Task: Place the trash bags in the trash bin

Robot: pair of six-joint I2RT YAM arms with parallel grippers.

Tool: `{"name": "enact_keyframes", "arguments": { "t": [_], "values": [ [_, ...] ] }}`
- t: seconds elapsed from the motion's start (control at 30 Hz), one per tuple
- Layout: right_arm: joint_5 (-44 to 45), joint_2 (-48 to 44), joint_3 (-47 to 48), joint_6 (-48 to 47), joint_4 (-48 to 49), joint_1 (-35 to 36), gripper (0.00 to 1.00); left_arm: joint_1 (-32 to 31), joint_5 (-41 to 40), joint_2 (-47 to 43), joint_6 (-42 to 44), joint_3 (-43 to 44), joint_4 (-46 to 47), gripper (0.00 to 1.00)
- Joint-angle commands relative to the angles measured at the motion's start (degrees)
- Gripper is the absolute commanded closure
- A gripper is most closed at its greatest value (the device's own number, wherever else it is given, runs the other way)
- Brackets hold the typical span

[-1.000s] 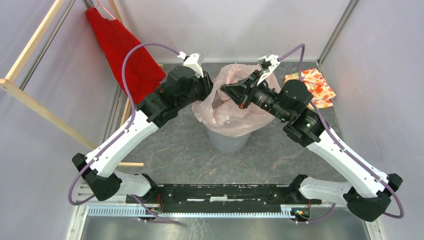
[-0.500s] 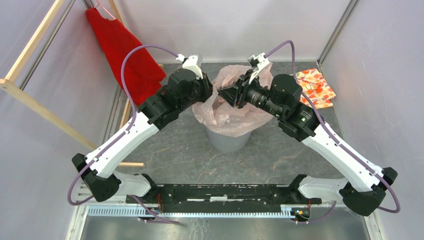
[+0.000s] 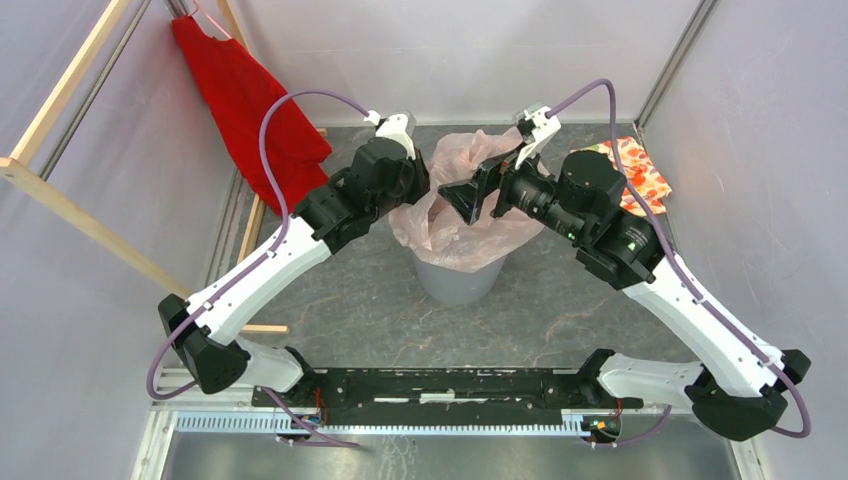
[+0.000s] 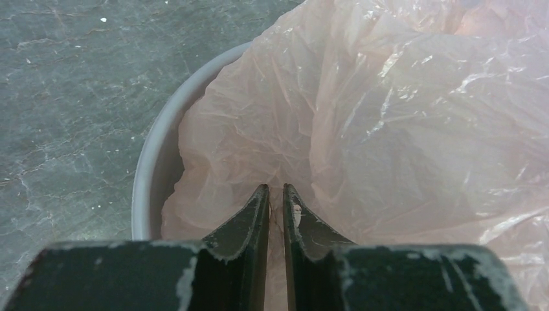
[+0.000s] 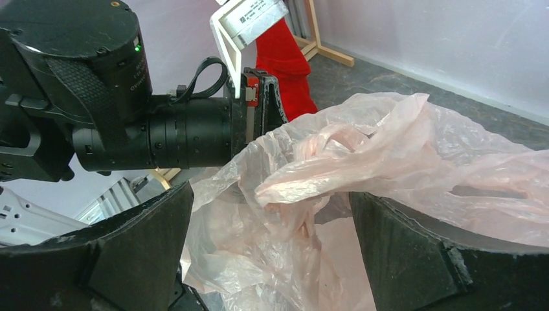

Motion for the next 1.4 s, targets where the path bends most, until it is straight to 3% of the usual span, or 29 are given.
{"name": "enact_keyframes", "arguments": {
  "t": [0.0, 0.17, 0.37, 0.5, 0.7, 0.83, 0.97, 1.07, 1.37],
  "values": [
    [2.13, -2.24, 4.73, -2.20, -3.20, 0.08, 0.02, -0.15, -3.07, -0.66, 1.88, 2.06, 0.60, 0.80],
    [13.58, -6.32, 5.53, -3.29, -11.51, 0.01, 0.02, -0.14, -3.91, -1.17, 1.79, 2.20, 0.29, 0.80],
    [25.59, -12.20, -0.37, -1.16, -17.12, 0.00, 0.02, -0.14, -4.15, -1.63, 1.86, 2.47, 0.12, 0.80],
    [34.84, -14.48, -2.05, 1.90, -22.44, 0.03, 0.08, -0.14, -3.87, -1.48, 2.14, 2.85, -0.32, 0.80],
    [26.39, -16.36, -14.71, 5.89, -13.34, 0.06, 0.11, -0.14, -3.33, -1.23, 2.48, 3.33, -0.29, 0.80],
    [23.48, -13.51, -16.98, 7.20, -8.83, 0.03, 0.24, -0.14, -3.01, -1.01, 2.56, 3.59, -0.51, 0.80],
    [19.28, -10.08, -15.23, 6.25, -5.02, 0.05, 0.60, -0.14, -3.26, -1.11, 2.75, 3.73, -0.69, 0.80],
    [16.97, -5.99, -12.45, 5.21, -5.43, 0.09, 0.77, -0.14, -3.10, -0.89, 2.82, 3.83, -0.79, 0.80],
    [19.21, -1.74, -15.82, 4.21, -6.34, 0.20, 0.79, -0.14, -3.24, -0.34, 2.32, 3.36, -0.24, 0.80]
  ]
}}
